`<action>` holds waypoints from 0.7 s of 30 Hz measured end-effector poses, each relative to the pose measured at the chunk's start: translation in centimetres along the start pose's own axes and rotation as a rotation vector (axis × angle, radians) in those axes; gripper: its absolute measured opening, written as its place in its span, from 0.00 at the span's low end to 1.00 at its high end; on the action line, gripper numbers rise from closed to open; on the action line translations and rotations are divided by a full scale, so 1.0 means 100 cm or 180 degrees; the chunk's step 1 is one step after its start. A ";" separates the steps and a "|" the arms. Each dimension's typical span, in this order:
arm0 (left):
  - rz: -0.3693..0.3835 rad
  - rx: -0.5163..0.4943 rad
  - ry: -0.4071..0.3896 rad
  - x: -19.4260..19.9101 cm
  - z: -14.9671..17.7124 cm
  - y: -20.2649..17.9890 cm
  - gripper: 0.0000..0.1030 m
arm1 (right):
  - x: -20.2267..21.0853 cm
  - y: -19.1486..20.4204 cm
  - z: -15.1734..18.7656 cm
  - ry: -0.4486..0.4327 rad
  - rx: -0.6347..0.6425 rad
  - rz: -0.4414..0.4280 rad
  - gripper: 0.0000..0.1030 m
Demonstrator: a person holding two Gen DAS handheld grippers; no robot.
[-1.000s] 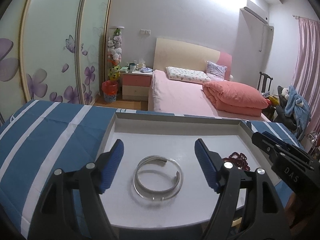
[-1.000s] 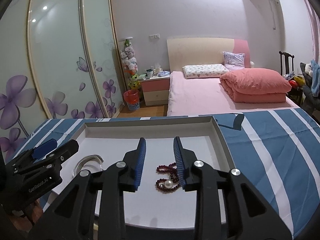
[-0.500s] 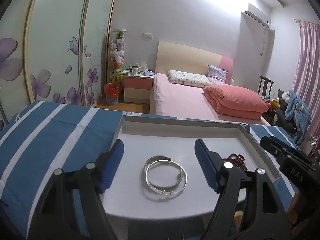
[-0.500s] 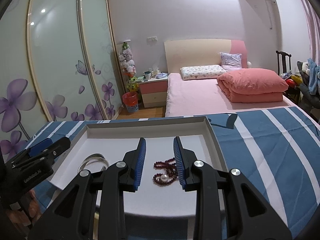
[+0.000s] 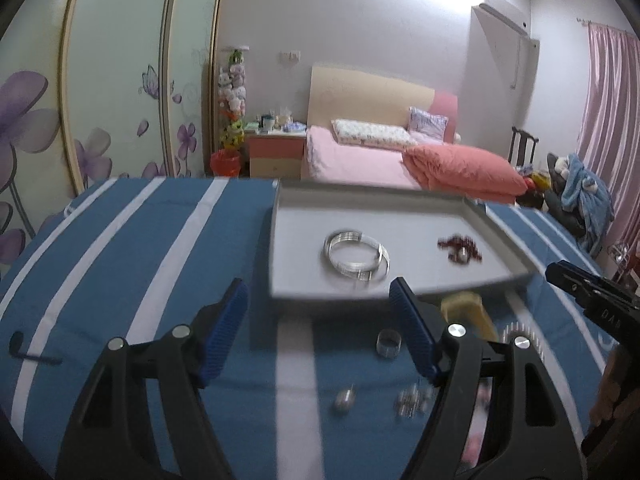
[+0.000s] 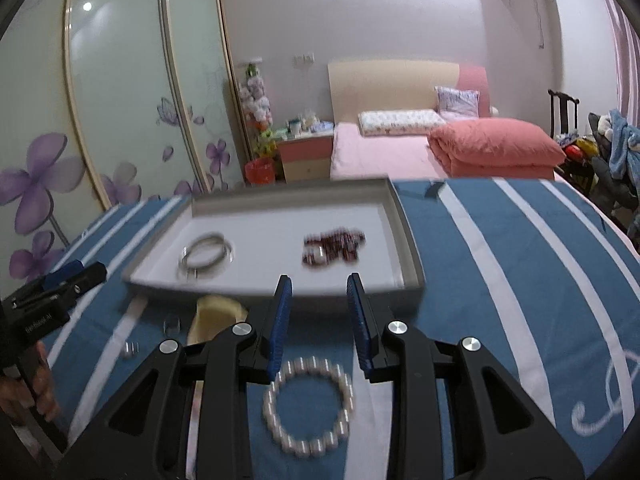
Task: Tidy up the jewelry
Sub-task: 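Move the right tool to the pearl bracelet while the left tool grasps the pearl earring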
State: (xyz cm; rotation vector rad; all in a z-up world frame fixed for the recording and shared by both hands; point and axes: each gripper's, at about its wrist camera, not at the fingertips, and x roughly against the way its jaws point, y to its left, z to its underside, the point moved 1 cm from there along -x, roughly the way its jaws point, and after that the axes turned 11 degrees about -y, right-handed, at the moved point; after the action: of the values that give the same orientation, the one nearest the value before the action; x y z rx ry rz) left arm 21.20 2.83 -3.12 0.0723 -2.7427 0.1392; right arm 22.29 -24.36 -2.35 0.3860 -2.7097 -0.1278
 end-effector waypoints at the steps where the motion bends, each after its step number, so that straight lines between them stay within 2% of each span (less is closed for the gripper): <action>1: 0.0000 0.0003 0.0054 0.003 0.005 0.002 0.70 | 0.002 0.000 0.005 0.0049 0.0012 0.0017 0.29; 7: -0.0004 0.0064 0.0331 0.011 0.028 0.014 0.70 | 0.005 -0.007 0.030 0.0367 -0.0021 0.0107 0.29; 9: -0.0007 0.0075 0.0355 0.015 0.031 0.015 0.70 | 0.001 -0.010 0.033 0.0490 -0.0051 0.0133 0.29; 15: 0.0052 -0.0113 0.0437 0.021 0.037 0.004 0.72 | -0.015 -0.003 0.044 0.0792 0.0087 0.0221 0.29; 21: 0.0105 -0.0269 0.0521 0.020 0.041 -0.006 0.72 | -0.023 -0.006 0.046 0.0918 0.0137 0.0325 0.27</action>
State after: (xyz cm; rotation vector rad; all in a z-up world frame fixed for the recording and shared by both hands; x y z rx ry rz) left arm 17.84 1.68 -6.11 -0.0076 -2.5834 0.0365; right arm 22.66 -24.11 -7.51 0.2555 -2.4439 0.0147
